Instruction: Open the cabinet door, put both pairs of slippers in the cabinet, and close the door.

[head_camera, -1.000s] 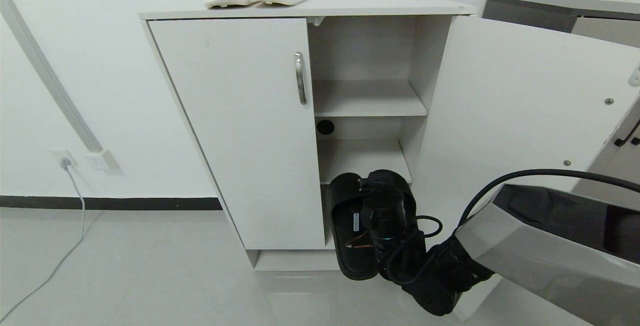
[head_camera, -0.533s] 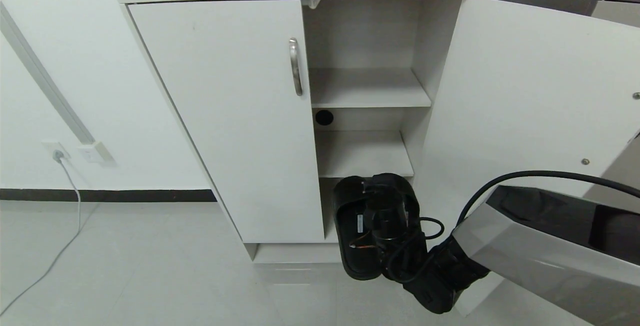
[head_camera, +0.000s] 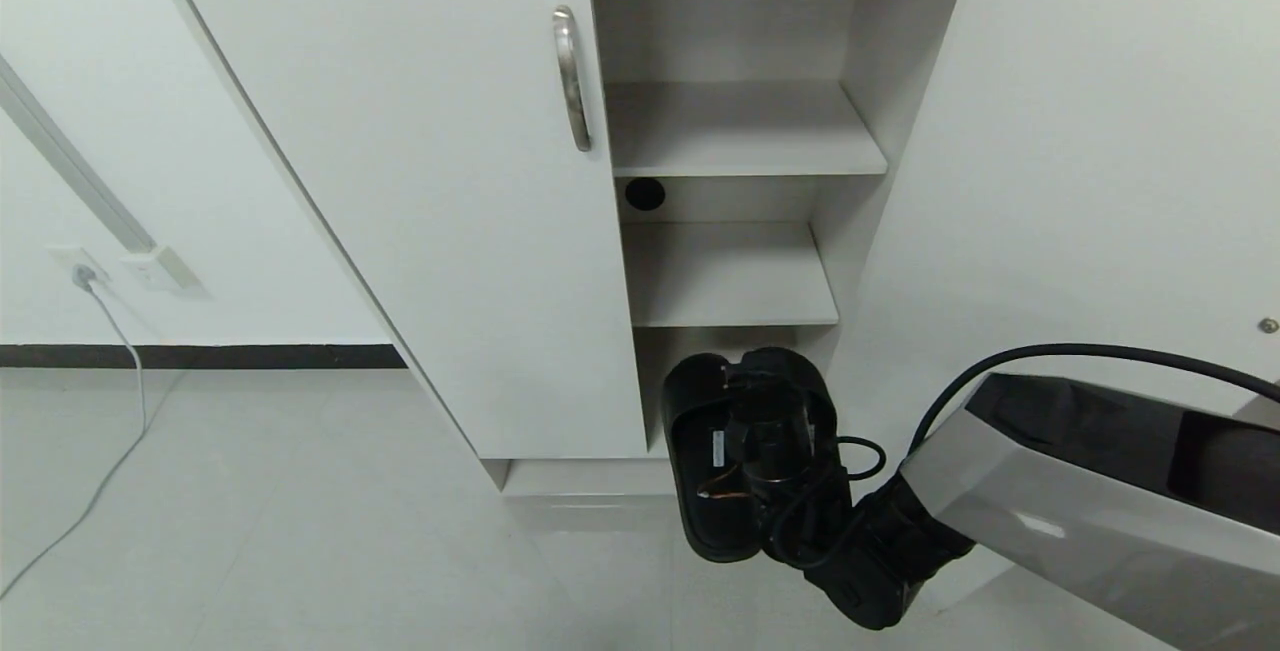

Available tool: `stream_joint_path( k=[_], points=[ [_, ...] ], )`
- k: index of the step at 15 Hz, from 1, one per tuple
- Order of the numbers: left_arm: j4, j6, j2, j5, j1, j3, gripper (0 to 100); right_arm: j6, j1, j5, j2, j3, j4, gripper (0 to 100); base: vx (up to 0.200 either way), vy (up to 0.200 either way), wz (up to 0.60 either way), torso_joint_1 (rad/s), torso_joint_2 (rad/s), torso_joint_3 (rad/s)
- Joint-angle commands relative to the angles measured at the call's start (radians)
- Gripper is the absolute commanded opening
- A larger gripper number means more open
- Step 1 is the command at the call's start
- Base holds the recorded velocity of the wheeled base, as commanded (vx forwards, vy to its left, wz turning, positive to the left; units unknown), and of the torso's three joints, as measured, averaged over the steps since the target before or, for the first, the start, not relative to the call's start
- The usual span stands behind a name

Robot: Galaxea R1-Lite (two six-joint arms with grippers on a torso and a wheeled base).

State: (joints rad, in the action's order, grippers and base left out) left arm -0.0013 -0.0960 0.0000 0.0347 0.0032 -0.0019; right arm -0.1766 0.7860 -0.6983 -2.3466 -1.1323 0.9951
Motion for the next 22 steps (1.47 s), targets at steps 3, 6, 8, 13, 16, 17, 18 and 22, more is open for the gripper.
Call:
stream_joint_path(
  k=[3, 6, 8, 13, 16, 17, 18, 22],
  points=[
    [0.0, -0.001, 0.002, 0.001, 0.0, 0.0, 0, 0.031, 0.001, -0.004, 0.003, 0.014, 0.106, 0, 0.0, 0.0, 0.0, 0.002, 0.0, -0.017],
    [0.0, -0.001, 0.002, 0.001, 0.0, 0.002, 0, 0.134, -0.001, -0.003, -0.02, 0.049, 0.263, 0, 0.0, 0.0, 0.0, 0.0, 0.0, 0.0],
    [0.0, -0.001, 0.002, 0.001, 0.0, 0.0, 0, 0.19, -0.002, -0.004, -0.042, 0.049, 0.343, 0, 0.0, 0.0, 0.0, 0.0, 0.0, 0.0],
    [0.0, -0.001, 0.002, 0.001, 0.0, 0.0, 0, 0.192, -0.004, -0.004, -0.043, 0.046, 0.347, 0, 0.16, 0.0, 0.0, -0.001, 0.0, 0.002],
    [0.001, -0.001, 0.002, 0.001, 0.0, 0.0, 0, 0.193, -0.002, -0.004, -0.037, 0.043, 0.364, 0, 0.2, 0.0, 0.0, 0.002, 0.0, 0.001],
    [0.0, -0.001, 0.002, 0.001, 0.0, 0.0, 0, 0.193, -0.002, -0.004, -0.036, 0.043, 0.364, 0, 0.2, 0.0, 0.0, 0.002, 0.0, 0.017],
    [0.0, -0.001, 0.002, 0.001, 0.0, 0.0, 0, 0.193, -0.002, -0.004, -0.036, 0.043, 0.364, 0, 0.2, 0.0, 0.0, 0.007, -0.01, 0.002],
    [0.0, -0.002, 0.002, 0.001, 0.0, 0.0, 0, 0.193, -0.002, 0.0, -0.036, 0.04, 0.355, 0, 0.15, 0.0, 0.0, 0.004, 0.0, 0.002]
  ],
)
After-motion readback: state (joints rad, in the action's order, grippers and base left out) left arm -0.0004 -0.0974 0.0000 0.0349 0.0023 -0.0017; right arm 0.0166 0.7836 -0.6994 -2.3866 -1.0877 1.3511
